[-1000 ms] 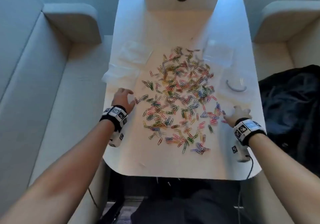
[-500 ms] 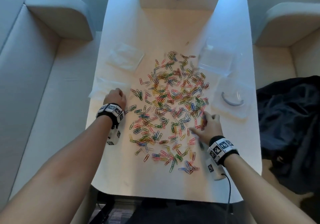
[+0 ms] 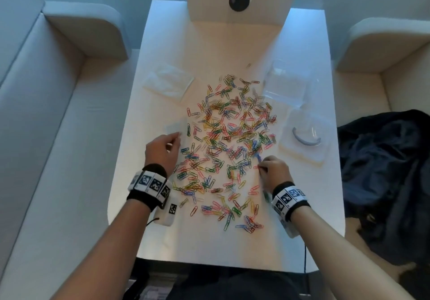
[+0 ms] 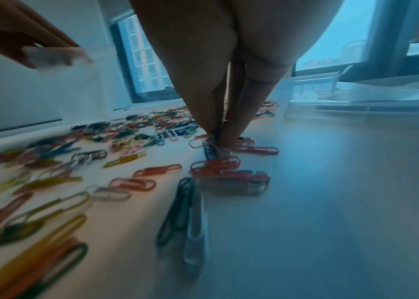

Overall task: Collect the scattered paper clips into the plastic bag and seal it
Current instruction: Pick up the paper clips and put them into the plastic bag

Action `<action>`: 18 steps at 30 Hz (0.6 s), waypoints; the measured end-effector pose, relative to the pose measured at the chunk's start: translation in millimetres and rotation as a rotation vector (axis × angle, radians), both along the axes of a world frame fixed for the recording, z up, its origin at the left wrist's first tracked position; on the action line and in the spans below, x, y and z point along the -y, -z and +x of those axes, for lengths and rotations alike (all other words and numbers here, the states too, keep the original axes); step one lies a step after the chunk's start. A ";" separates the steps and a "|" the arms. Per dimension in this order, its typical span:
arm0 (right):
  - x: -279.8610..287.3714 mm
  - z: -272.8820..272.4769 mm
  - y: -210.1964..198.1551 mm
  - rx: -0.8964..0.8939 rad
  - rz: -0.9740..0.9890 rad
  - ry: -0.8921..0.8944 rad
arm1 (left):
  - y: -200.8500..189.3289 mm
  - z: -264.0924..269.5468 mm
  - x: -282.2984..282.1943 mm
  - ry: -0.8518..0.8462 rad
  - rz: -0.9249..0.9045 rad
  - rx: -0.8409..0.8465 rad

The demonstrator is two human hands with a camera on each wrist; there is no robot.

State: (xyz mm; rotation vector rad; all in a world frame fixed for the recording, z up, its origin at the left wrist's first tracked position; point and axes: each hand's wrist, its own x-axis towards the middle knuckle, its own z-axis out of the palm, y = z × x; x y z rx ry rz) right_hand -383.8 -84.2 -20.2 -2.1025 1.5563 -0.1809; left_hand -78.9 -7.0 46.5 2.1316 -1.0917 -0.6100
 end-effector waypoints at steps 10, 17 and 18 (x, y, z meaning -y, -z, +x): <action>10.9 0.5 -29.3 0.665 0.552 0.848 | 6.2 -51.9 -3.5 0.218 0.112 0.006; 3.4 38.0 -75.3 1.318 0.828 0.724 | 1.5 -63.2 5.2 0.199 0.179 -0.163; 0.9 46.5 -83.1 1.342 0.856 0.682 | -0.5 -65.4 6.4 0.204 0.176 -0.156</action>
